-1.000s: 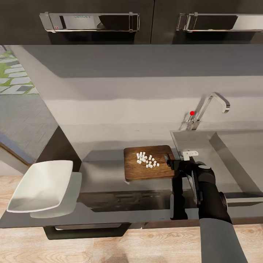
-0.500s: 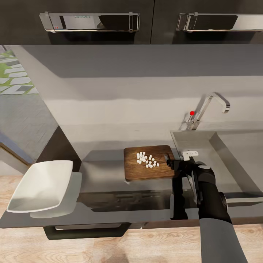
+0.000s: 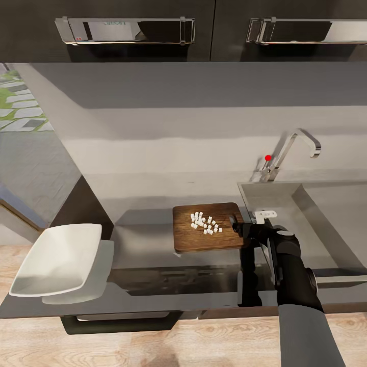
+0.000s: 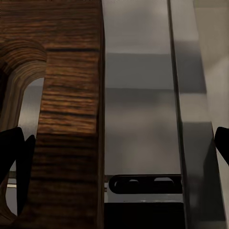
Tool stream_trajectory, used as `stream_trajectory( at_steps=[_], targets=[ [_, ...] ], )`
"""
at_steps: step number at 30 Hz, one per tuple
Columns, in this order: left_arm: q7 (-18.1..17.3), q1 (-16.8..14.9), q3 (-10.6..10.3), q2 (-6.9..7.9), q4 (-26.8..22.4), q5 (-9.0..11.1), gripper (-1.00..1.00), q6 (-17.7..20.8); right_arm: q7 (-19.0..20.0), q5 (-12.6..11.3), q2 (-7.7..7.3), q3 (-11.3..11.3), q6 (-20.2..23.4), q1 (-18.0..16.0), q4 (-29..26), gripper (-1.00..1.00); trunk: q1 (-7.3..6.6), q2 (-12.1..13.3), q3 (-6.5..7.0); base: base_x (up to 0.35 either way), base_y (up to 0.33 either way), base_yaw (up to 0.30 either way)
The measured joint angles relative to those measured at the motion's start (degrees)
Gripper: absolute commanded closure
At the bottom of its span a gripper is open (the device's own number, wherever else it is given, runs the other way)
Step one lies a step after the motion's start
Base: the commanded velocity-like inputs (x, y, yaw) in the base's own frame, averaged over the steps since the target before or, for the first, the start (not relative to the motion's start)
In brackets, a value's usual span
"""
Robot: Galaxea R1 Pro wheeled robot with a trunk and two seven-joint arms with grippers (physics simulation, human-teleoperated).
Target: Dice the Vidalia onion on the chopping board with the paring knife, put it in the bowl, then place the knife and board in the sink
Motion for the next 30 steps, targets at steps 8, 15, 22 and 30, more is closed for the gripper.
stream_trajectory(
  at_steps=[8,15,22,30],
  targets=[
    [0.00,-0.01,0.00,0.00,0.00,0.00,-1.00,0.00,-0.03,0.17,0.15,-0.01,0.49,0.03,-0.44,-1.00,0.01,0.02,-0.01,0.000,0.000,0.000],
    [0.01,-0.02,-0.03,0.01,0.01,0.01,-1.00,-0.01,0.35,-1.62,0.28,0.12,0.94,0.03,-1.28,-1.00,0.01,0.01,-0.01,0.000,0.000,0.000],
    [0.01,-0.02,-0.02,0.01,0.01,0.01,-1.00,-0.01,0.40,-1.72,0.31,0.09,1.12,0.03,-1.68,-1.00,0.01,0.01,-0.01,0.000,0.000,0.000],
    [0.01,-0.02,-0.03,0.01,0.01,0.01,-1.00,-0.01,0.41,-1.72,0.31,0.12,1.14,0.03,-1.71,-1.00,0.01,0.01,-0.01,0.000,0.000,0.000]
  ],
)
